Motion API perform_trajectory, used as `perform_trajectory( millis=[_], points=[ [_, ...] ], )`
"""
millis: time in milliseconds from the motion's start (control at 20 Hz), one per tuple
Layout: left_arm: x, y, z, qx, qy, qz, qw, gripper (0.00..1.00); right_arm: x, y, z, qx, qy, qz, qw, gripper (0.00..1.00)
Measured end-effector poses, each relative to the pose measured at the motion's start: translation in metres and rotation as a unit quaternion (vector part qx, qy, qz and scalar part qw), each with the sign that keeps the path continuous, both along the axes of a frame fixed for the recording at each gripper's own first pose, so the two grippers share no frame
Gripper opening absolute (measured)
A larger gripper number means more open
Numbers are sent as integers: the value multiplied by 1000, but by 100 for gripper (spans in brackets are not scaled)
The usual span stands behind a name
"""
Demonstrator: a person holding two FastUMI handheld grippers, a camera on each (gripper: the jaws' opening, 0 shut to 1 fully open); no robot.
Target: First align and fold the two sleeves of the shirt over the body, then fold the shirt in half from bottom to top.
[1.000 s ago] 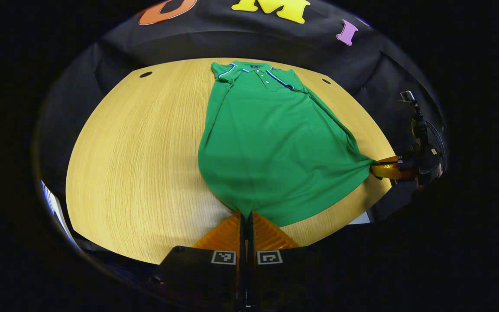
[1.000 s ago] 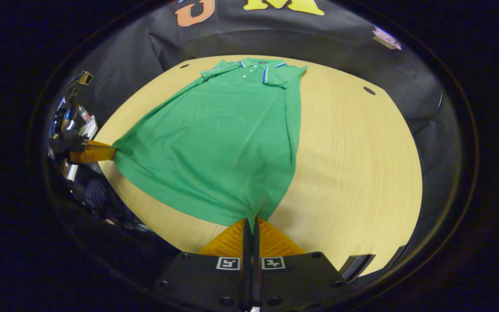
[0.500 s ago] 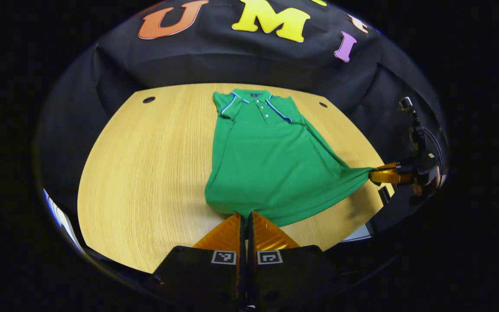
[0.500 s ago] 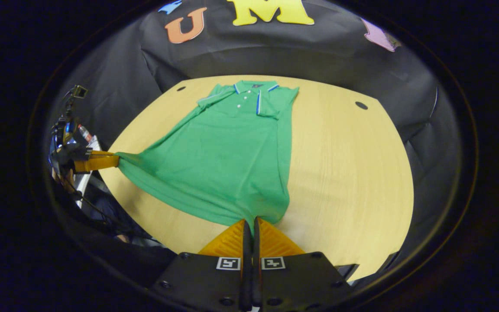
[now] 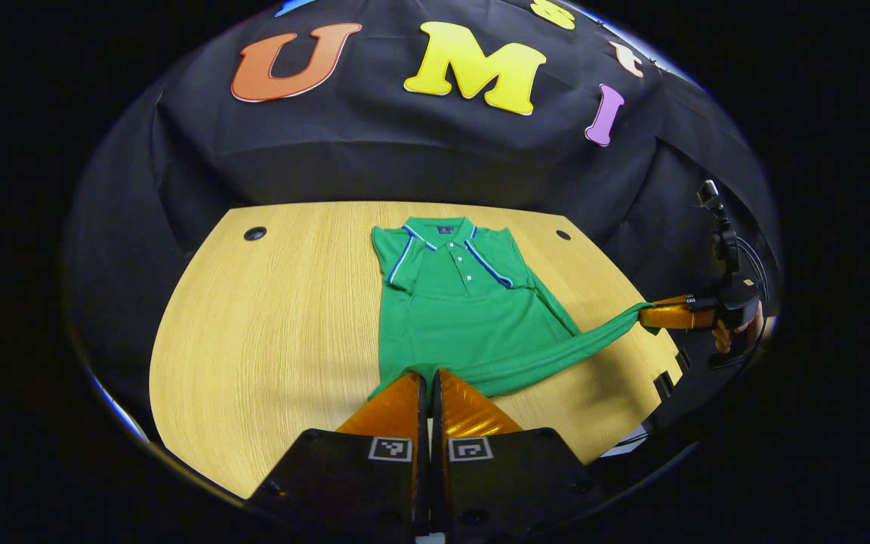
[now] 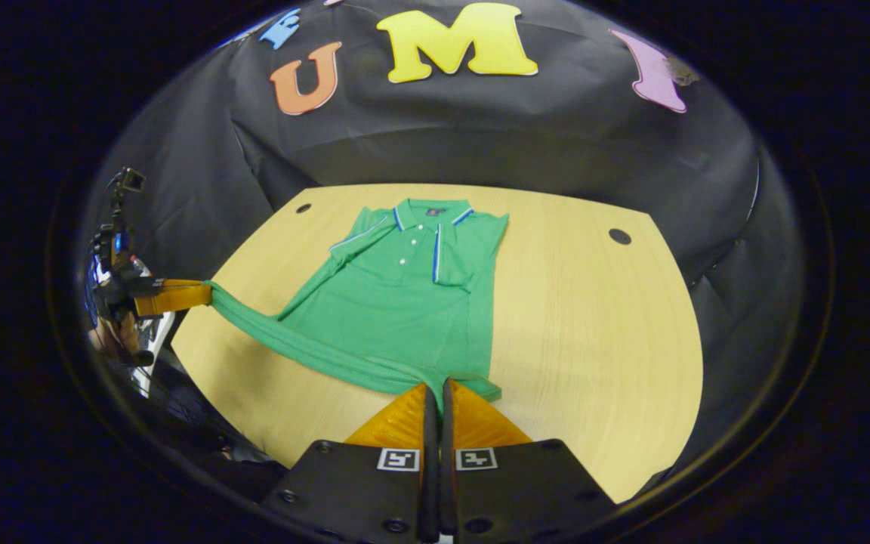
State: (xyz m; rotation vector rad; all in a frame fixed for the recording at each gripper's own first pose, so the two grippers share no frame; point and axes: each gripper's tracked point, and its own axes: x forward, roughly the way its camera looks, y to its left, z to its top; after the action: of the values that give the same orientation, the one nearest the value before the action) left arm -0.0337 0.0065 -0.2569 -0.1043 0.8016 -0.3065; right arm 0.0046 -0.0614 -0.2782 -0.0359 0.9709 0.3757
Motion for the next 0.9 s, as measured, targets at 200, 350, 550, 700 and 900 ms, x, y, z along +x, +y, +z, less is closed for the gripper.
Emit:
perform_trajectory(
  millis=[200, 350, 550, 700, 900],
  points=[
    [34, 6, 13, 1, -20, -1, 1000, 4, 37, 8, 14, 14, -14, -21, 1000, 2],
    [58, 7, 21, -2, -29, -1, 1000, 4, 66, 10, 23, 11, -29, -28, 999, 3],
    [99, 9, 26, -1, -51, -2, 999, 4, 104, 19, 28, 12, -43, -33, 998, 0],
    [132, 10, 29, -4, -67, 4, 998, 4, 131, 23, 29, 7, -54, -35, 998, 3],
    [177, 8, 29, -13, -97, 18, 995, 4, 166, 28, 24, 5, -65, -43, 997, 5]
  ],
)
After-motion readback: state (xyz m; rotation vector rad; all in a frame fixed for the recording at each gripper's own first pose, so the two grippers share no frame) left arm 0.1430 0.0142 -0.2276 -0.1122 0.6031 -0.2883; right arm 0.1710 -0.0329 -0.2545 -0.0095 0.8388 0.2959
